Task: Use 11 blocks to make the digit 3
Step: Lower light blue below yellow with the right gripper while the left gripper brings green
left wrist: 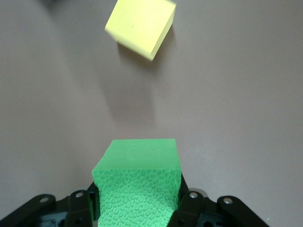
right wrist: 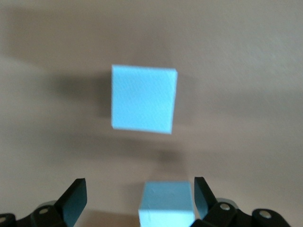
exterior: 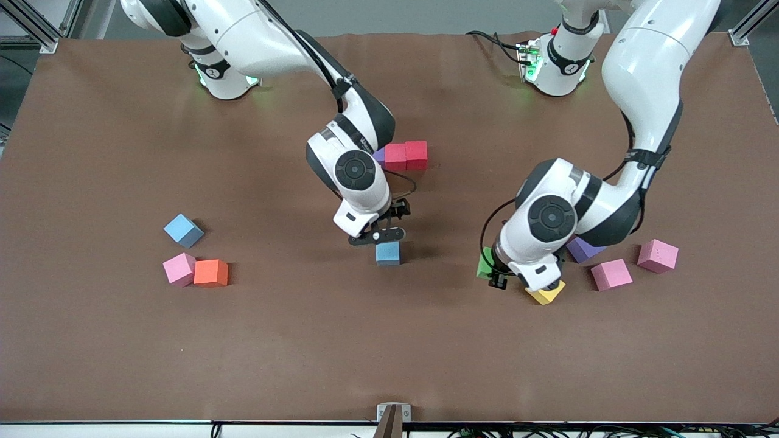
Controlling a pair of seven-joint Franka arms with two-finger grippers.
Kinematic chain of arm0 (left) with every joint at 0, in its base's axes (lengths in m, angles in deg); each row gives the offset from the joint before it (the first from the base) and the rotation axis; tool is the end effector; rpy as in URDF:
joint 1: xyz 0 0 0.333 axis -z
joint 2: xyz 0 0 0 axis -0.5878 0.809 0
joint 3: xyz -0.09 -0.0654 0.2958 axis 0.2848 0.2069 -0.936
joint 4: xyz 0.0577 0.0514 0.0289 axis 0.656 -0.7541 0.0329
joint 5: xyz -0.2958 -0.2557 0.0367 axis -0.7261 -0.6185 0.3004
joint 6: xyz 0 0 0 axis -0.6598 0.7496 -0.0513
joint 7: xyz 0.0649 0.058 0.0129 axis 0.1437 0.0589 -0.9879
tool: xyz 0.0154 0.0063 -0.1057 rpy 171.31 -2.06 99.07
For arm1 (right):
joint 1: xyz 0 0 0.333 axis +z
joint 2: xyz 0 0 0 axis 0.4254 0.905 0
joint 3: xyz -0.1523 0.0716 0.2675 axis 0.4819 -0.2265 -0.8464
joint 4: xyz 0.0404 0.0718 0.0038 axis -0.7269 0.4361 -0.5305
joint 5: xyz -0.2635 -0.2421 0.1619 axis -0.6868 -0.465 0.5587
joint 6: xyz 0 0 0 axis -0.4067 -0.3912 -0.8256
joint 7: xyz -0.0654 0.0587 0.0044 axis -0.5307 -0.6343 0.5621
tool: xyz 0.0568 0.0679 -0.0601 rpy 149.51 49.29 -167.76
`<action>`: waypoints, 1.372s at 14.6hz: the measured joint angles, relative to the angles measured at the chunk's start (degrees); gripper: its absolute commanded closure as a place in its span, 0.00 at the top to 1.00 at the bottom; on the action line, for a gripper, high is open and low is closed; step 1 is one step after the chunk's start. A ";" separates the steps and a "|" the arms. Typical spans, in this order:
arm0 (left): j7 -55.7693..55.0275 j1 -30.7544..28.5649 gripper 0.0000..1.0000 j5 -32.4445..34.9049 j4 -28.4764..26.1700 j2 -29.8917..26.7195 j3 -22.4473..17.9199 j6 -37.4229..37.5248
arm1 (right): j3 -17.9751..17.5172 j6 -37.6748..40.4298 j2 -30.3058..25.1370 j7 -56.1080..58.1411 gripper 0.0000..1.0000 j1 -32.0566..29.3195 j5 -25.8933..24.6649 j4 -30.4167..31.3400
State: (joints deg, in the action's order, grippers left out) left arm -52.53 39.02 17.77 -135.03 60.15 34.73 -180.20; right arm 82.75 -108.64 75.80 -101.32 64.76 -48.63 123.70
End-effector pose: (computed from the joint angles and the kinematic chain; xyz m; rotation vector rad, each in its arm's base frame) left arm 0.6436 -0.3053 0.3154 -2.4936 -1.8932 0.0478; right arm 0.5486 0.4915 0.2678 -3.0251 -0.1618 0.1163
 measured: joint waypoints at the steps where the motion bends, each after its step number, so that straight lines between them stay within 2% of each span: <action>1: -1.71 0.94 0.04 0.00 -0.30 0.16 0.01 0.01 | 0.01 -1.52 1.60 0.00 1.00 -0.01 0.00 -1.39; 6: -5.95 2.46 0.04 0.00 -1.75 0.54 -0.05 0.01 | 1.08 -5.94 7.74 0.03 1.00 -0.04 -0.02 -5.55; 11: -6.04 1.39 0.04 0.00 -1.77 0.54 -0.18 0.04 | 2.47 -6.15 9.05 0.05 0.99 -0.03 -0.02 -7.08; 12: -6.04 1.38 0.04 0.00 -1.77 0.54 -0.18 0.04 | 2.66 -6.32 9.28 0.05 0.96 0.04 -0.02 -7.23; 13: -6.04 1.40 0.04 0.00 -1.77 0.53 -0.17 0.04 | 2.86 -6.42 9.54 0.04 0.88 0.12 -0.02 -7.39; 14: -6.04 1.40 0.04 0.00 -1.77 0.51 -0.17 0.04 | 3.03 -6.46 9.82 0.04 0.73 0.21 -0.02 -7.59; 16: -6.04 1.35 0.04 0.00 -1.76 0.41 -0.18 0.04 | 3.20 -6.51 10.36 0.04 0.35 0.37 -0.02 -8.00; 17: -6.04 1.28 0.04 0.00 -1.75 0.38 -0.18 0.04 | 3.25 -6.53 10.55 0.04 0.26 0.45 -0.05 -8.14; 20: -6.04 1.11 0.04 0.00 -1.67 0.35 -0.18 0.04 | 3.39 -6.52 10.60 0.04 0.23 0.53 -0.08 -8.42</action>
State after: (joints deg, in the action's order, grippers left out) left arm -58.56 40.13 17.77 -136.70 60.50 34.55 -180.16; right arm 86.14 -115.15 86.40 -101.27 65.29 -48.71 115.28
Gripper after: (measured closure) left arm 0.432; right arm 0.427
